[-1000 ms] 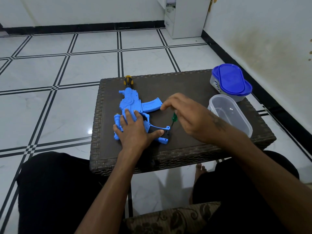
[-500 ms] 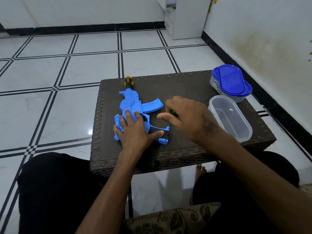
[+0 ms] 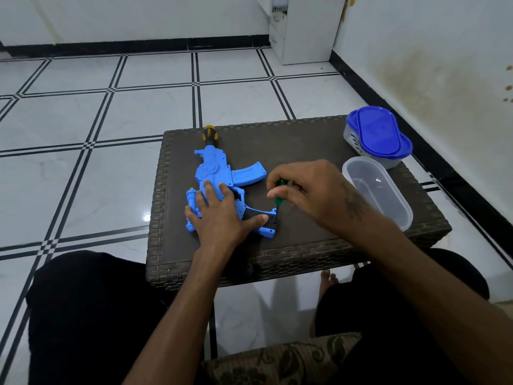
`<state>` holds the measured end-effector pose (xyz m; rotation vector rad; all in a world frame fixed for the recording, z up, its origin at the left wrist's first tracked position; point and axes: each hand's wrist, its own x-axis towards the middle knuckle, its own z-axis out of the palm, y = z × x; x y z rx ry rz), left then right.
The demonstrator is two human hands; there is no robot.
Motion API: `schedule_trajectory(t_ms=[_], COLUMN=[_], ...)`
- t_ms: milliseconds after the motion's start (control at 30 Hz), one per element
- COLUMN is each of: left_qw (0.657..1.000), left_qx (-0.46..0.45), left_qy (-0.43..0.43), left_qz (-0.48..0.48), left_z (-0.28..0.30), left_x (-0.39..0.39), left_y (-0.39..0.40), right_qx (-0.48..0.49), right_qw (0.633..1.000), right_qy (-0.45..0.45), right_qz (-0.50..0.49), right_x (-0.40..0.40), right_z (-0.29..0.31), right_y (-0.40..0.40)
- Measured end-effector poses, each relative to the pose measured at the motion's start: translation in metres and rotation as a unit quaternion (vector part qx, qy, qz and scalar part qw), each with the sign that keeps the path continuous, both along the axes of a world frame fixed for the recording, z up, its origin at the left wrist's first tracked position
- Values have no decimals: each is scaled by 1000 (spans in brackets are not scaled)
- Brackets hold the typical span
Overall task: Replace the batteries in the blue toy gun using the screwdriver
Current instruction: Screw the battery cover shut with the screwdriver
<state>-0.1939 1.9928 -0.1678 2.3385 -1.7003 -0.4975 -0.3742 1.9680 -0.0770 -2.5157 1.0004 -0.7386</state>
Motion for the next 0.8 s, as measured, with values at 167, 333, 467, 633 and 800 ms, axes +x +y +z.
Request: schedule_trajectory(t_ms=[167, 333, 467, 633, 800], left_qw=[1000, 1000, 1000, 1000, 1000], left_qx=[2, -1, -1, -1, 1], left_qy=[0, 2, -2, -1, 1], left_qz=[-1, -1, -1, 0, -2], left_z=[1, 0, 0, 0, 2], left_x=[0, 0, 0, 0, 0], left_y=[0, 1, 0, 1, 1], right_qx=[-16, 68, 44, 21, 9], right_qw=[996, 994, 995, 998, 999], right_qy=[58, 81, 67, 50, 43], right_qz=[-63, 23, 54, 10, -30], right_x=[6, 1, -6, -6, -6], right_z=[-1, 4, 6, 4, 3], right_y=[-2, 4, -1, -7, -7])
